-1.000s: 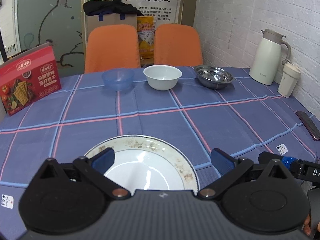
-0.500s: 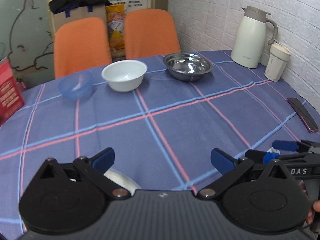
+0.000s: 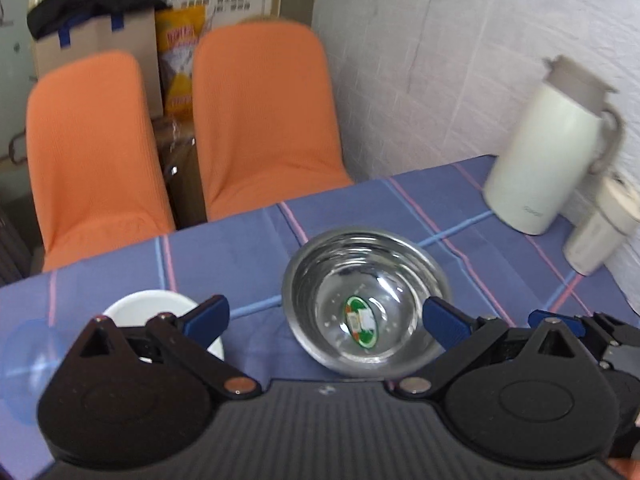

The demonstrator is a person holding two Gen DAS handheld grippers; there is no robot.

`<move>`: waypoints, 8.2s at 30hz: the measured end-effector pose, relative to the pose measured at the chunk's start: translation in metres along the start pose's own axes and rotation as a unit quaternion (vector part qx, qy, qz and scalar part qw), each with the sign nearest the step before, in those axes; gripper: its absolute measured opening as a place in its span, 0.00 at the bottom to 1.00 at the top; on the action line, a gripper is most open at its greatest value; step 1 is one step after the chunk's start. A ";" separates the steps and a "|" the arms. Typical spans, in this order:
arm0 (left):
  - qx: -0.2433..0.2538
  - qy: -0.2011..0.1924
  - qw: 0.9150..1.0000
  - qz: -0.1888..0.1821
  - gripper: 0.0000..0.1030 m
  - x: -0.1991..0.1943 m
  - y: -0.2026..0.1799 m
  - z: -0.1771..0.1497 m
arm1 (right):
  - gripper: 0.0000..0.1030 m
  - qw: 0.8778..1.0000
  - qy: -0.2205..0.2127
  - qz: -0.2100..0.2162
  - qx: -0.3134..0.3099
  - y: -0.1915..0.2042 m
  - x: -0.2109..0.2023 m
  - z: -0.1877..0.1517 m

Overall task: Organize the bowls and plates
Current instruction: 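Move the left tool to the steel bowl and close on its rim, then lift the steel bowl with the left tool, set it beside the plates, open, then move the left tool to the white ceramic bowl and grasp its rim, then carry the white bowl into the steel bowl and open the left tool, then move the left tool to the blue plastic bowl and grasp its rim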

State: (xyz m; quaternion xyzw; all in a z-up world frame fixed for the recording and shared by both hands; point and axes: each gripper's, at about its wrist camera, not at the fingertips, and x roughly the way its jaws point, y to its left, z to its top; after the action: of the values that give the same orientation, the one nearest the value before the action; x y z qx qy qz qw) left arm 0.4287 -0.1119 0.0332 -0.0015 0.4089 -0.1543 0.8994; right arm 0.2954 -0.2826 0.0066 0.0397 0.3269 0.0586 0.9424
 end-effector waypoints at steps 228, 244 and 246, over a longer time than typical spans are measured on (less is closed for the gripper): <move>0.023 0.028 0.995 -0.091 0.89 -0.170 -0.003 -0.211 | 0.87 0.972 0.093 0.114 -0.182 0.062 -0.152 -0.144; -0.030 0.013 0.998 -0.044 0.89 -0.191 0.064 -0.229 | 0.87 0.978 0.079 0.103 -0.163 0.057 -0.154 -0.135; -0.046 0.013 0.999 -0.026 0.89 -0.194 0.085 -0.234 | 0.87 0.978 0.078 0.108 -0.158 0.059 -0.152 -0.129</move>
State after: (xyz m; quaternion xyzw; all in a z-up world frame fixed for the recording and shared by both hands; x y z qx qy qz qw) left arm 0.1600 0.0521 0.0084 -0.0514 0.4270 -0.1584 0.8888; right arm 0.0915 -0.2398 0.0049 -0.0793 0.3799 0.2143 0.8963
